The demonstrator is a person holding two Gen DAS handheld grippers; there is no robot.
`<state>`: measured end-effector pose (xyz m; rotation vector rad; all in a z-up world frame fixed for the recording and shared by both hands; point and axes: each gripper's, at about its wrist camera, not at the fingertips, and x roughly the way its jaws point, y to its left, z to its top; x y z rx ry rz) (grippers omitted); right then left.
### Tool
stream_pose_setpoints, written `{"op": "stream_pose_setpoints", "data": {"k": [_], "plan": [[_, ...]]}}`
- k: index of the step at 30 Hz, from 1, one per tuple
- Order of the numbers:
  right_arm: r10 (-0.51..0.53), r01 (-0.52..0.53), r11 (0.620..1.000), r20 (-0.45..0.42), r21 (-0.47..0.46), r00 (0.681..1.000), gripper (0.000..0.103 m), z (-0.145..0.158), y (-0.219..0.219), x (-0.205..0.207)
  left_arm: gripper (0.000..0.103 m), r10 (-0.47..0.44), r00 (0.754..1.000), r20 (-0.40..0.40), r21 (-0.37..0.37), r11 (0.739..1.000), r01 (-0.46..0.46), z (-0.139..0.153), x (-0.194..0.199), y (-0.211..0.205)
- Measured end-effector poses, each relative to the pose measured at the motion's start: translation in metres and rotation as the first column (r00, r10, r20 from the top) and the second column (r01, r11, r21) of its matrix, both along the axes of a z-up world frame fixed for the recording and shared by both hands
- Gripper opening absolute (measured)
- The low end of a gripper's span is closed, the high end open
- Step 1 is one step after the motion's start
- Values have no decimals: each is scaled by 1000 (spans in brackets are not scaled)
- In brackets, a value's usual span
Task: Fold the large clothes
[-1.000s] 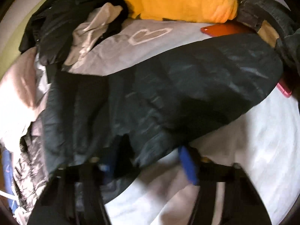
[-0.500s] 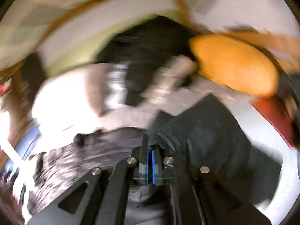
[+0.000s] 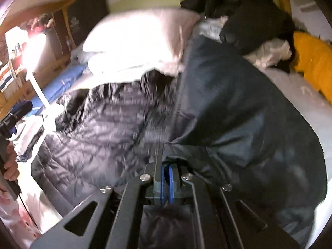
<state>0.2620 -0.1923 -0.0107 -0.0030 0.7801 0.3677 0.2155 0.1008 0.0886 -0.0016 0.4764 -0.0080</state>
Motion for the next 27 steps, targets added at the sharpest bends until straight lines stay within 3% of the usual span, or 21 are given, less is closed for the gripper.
{"op": "stream_pose_setpoints", "data": {"k": [2,4,6,7,11,15,18,20,23,25,27], "plan": [[24,-25,999,-33,-34,999,28,-7,1,1,103,2,1000,-26,-10,1000,-2,-5,4,1],[29,-29,999,-20,-26,999,41,-6,-3,-9,103,13,999,-35,-2,1000,-13,-8,5,2],[25,-24,1000,22,-10,999,63,5,-5,-18,103,10,999,-35,-7,1000,-10,-8,5,2],[18,-18,1000,45,3,999,81,10,-5,-21,103,9,999,-32,-12,1000,-9,-9,5,2],[-66,58,996,115,69,991,97,36,-23,-28,103,10,1000,-20,2,1000,-10,-9,3,1],[-233,217,967,119,135,965,98,56,-65,-20,103,-3,1000,-19,0,1000,3,-8,1,0],[-422,418,895,-7,154,907,98,57,-117,-2,103,-8,1000,-19,-3,1000,8,-8,2,-1],[-487,496,851,-94,175,868,98,52,-148,7,103,-4,1000,-18,2,1000,4,-8,2,-1],[-525,565,799,-217,208,823,98,37,-186,18,103,6,1000,-14,12,1000,-6,-8,1,-1],[-544,594,779,-252,203,800,98,28,-197,22,103,1,1000,-13,15,1000,-1,-8,1,-1],[-559,611,772,-269,175,784,88,22,-199,25,103,3,1000,-7,22,1000,-3,-7,0,-3]]}}
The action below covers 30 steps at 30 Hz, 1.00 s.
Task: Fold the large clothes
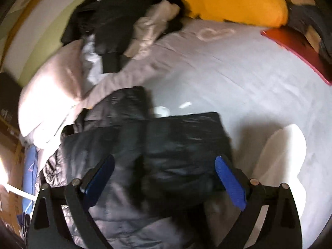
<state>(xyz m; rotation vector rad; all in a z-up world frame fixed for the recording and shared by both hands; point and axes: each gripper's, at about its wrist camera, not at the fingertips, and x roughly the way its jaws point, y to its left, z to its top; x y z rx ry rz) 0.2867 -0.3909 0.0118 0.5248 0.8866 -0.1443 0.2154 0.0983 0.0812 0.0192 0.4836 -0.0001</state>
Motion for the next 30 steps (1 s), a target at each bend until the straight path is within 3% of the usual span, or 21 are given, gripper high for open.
{"op": "stream_pose_setpoints", "data": {"k": [3,4,5,12,14,18,20,23,25,28,30], "plan": [[29,-29,1000,-42,-11,999,46,-6,1,6,103,24,999,30,23,999,-24,2,-4,-2],[39,-39,999,-46,1,998,25,-8,1,6,103,23,999,37,27,999,-24,3,-6,-2],[45,-44,999,-40,17,998,15,-8,-1,5,103,15,999,38,24,1000,-16,4,-6,-1],[45,-45,999,-30,-18,999,13,-7,-1,1,103,11,999,37,10,1000,-11,6,-7,2],[55,-55,998,-18,-10,998,2,-10,1,3,103,11,999,39,12,1000,-12,7,-8,2],[148,-143,989,121,-45,982,1,6,22,-5,103,9,999,43,10,1000,-10,7,-8,2],[270,-268,963,201,-36,942,1,17,44,-12,103,6,999,47,7,1000,-6,7,-8,2],[475,-479,876,267,-53,839,1,29,93,-29,103,0,998,56,-13,1000,1,8,-10,3],[595,-600,797,259,-70,761,1,26,132,-41,103,-12,998,55,-34,999,14,9,-10,4],[707,-707,702,211,-88,676,1,14,175,-52,103,-22,999,47,-43,999,24,8,-9,2],[737,-704,676,177,-220,652,1,11,197,-65,103,-26,999,46,-25,999,27,7,-9,-1]]}}
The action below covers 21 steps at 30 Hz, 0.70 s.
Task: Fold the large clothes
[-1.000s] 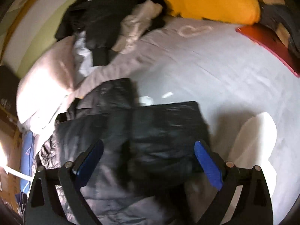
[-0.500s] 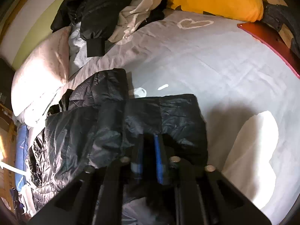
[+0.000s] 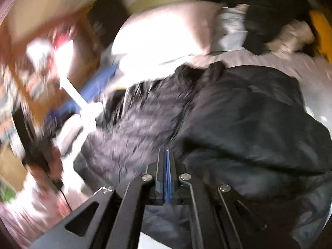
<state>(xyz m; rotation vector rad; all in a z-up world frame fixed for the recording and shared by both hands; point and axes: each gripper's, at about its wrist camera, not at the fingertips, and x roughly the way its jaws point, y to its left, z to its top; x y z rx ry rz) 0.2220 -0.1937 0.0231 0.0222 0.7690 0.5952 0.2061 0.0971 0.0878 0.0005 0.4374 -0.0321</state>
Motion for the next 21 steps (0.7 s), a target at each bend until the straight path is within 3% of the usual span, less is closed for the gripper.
{"op": "stream_pose_setpoints", "data": {"k": [3,6,7,8,9,10,12,14,17,19,21], "plan": [[-81,90,993,104,-79,991,1,4,3,-7,103,-7,1000,9,31,1000,7,-1,-1,-5],[-208,219,969,102,-112,973,8,7,-15,3,103,-23,1000,16,42,999,22,-2,-2,-9],[-248,258,958,89,-122,965,23,6,-21,6,103,-43,999,25,34,999,42,-2,-4,-10],[-303,310,938,71,-152,950,45,4,-28,11,103,-61,998,32,28,998,60,-1,-6,-11],[-375,377,897,56,-231,925,57,1,-34,16,103,-75,996,36,29,997,74,0,-7,-12],[-409,405,870,46,-282,911,57,-1,-46,18,103,-82,996,38,34,996,81,0,-9,-14],[-411,406,867,47,-288,910,59,-2,-60,18,103,-84,996,42,48,995,82,1,-10,-16],[-409,400,854,44,-332,911,81,-4,-66,23,103,-85,996,39,57,995,83,0,-9,-19],[-414,410,831,74,-375,907,86,-5,-72,26,103,-77,997,18,61,995,76,-4,-6,-21],[-440,439,809,94,-391,893,97,-9,-78,30,103,-75,997,6,58,995,75,-6,-4,-21],[-467,471,790,112,-393,877,98,-11,-83,36,103,-74,997,6,62,995,74,-8,-5,-21]]}}
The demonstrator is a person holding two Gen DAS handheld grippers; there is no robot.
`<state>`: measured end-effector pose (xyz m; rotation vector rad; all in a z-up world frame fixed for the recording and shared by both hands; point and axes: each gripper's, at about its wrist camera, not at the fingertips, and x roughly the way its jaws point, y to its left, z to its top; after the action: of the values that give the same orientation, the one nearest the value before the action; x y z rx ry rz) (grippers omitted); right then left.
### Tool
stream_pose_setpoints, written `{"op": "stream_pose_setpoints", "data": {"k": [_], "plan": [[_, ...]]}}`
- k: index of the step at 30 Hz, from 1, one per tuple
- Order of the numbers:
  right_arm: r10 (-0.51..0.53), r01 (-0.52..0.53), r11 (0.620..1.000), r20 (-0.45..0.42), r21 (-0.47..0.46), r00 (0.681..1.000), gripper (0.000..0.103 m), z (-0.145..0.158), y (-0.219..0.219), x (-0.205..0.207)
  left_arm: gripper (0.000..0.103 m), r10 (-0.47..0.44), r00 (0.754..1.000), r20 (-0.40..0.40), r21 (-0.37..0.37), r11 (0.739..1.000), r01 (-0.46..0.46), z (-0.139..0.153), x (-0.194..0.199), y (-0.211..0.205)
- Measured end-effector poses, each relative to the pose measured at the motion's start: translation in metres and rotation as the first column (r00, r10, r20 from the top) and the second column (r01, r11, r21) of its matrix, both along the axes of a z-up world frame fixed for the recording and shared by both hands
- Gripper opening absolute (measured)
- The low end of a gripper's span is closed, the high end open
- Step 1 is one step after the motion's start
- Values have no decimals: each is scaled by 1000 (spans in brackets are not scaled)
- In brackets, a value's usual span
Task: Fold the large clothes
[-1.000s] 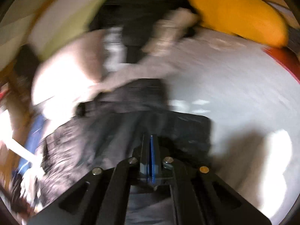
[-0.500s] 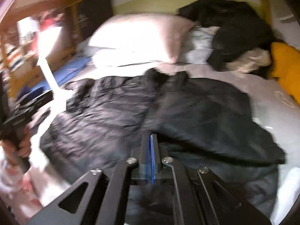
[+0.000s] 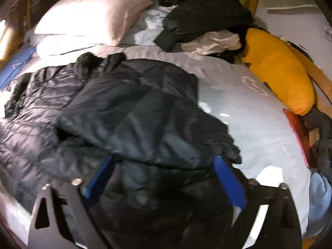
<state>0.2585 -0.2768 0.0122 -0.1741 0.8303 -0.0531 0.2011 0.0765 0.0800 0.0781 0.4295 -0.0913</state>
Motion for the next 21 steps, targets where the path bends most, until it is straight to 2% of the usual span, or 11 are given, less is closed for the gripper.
{"op": "stream_pose_setpoints", "data": {"k": [2,4,5,6,8,10,13,16,19,20,21], "plan": [[-27,27,999,13,18,1000,98,0,-9,6,103,2,1000,8,8,1000,-2,1,-1,0],[-40,37,996,38,82,998,98,2,-18,10,103,2,1000,10,9,1000,-2,1,-1,-1],[-55,48,992,55,113,997,91,2,-22,13,103,0,1000,9,7,1000,0,1,-1,-1],[-66,53,987,79,151,995,78,3,-26,15,103,0,1000,8,7,1000,0,1,-1,-1],[-48,27,975,93,221,994,4,2,-27,21,103,-1,1000,8,8,1000,1,1,-1,-2],[-35,-3,965,140,262,990,3,4,-23,23,103,-4,1000,10,3,1000,4,1,-1,-3],[65,-142,952,272,271,960,3,17,1,13,103,-12,1000,4,-23,1000,12,2,0,-2],[235,-342,885,334,315,913,3,28,33,-4,103,-17,1000,10,-21,1000,17,3,-1,-3],[425,-503,785,276,361,862,3,22,69,-11,103,-21,1000,13,-3,1000,21,1,-2,-7],[480,-534,766,235,357,845,3,12,85,-13,103,-25,1000,8,-1,1000,25,0,-2,-9],[496,-542,767,220,343,840,3,6,94,-15,103,-32,999,0,-1,999,32,-2,-1,-10]]}}
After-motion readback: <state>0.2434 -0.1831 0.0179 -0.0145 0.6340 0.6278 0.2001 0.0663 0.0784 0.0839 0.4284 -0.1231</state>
